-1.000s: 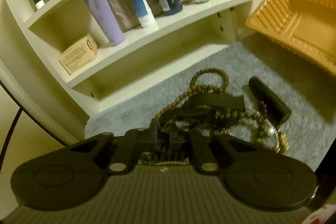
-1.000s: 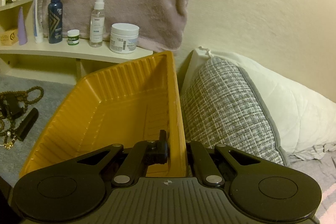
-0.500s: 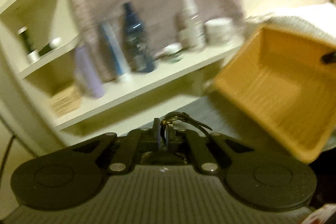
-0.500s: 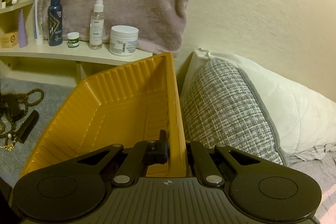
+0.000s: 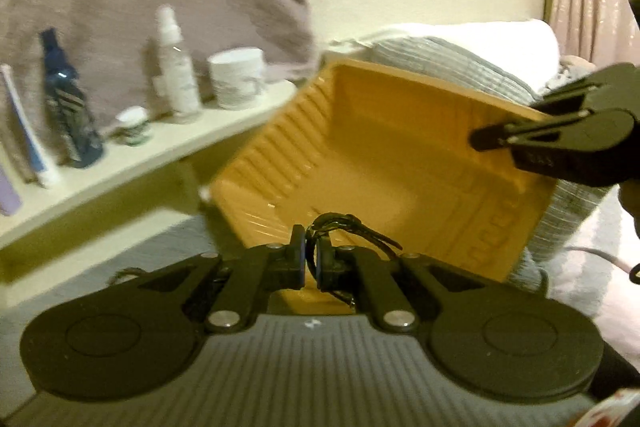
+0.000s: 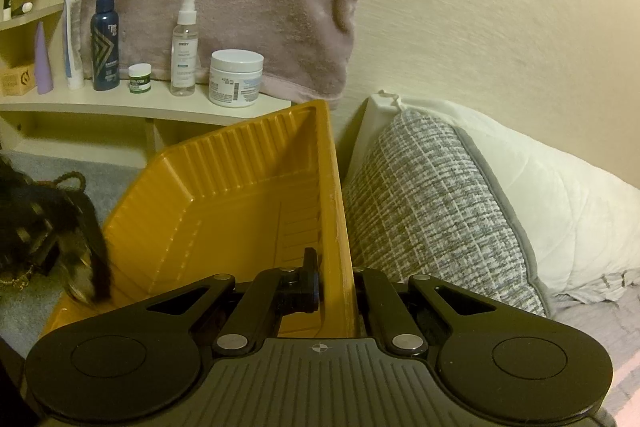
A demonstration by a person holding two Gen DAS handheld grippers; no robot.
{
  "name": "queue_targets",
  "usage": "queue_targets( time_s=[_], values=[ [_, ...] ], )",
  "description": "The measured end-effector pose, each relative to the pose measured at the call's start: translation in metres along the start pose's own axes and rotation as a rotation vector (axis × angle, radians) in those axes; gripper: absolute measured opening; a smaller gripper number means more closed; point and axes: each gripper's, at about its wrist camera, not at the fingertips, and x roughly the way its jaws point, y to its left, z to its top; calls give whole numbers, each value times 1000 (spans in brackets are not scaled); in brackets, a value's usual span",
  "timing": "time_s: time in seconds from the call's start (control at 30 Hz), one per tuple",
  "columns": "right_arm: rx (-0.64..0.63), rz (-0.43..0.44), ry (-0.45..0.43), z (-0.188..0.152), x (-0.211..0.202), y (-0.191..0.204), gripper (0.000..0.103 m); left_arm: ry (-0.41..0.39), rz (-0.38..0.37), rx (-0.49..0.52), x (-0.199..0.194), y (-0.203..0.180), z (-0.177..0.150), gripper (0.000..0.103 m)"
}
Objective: Organize jewelry
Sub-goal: 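Carry the black watch into the orange tray and open the left gripper, then grasp the black cylindrical case from the pile with the left gripper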
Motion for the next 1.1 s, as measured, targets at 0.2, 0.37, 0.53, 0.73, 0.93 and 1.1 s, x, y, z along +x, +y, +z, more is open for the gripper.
queue_targets(
  time_s=[0.2,0.37,0.53,0.73,0.93,1.1],
  values=[
    [6,0,-2,0,0,0,3,30,-16,6,14,-9,-7,7],
    [2,1,-3,-1,1,0,4,10,-16,-10,10,-7,-12,37],
    [12,4,-1,-1,1,-1,4,-21,47,-42,-4,3,-19,37],
    [19,4,1,-1,1,-2,4,-38,192,-109,-28,30,-45,42],
    [27,-1,5,-3,2,-3,4,18,313,-185,-36,62,-80,42],
    [30,-7,8,-4,4,-3,4,33,309,-175,-28,61,-83,42]
  ],
)
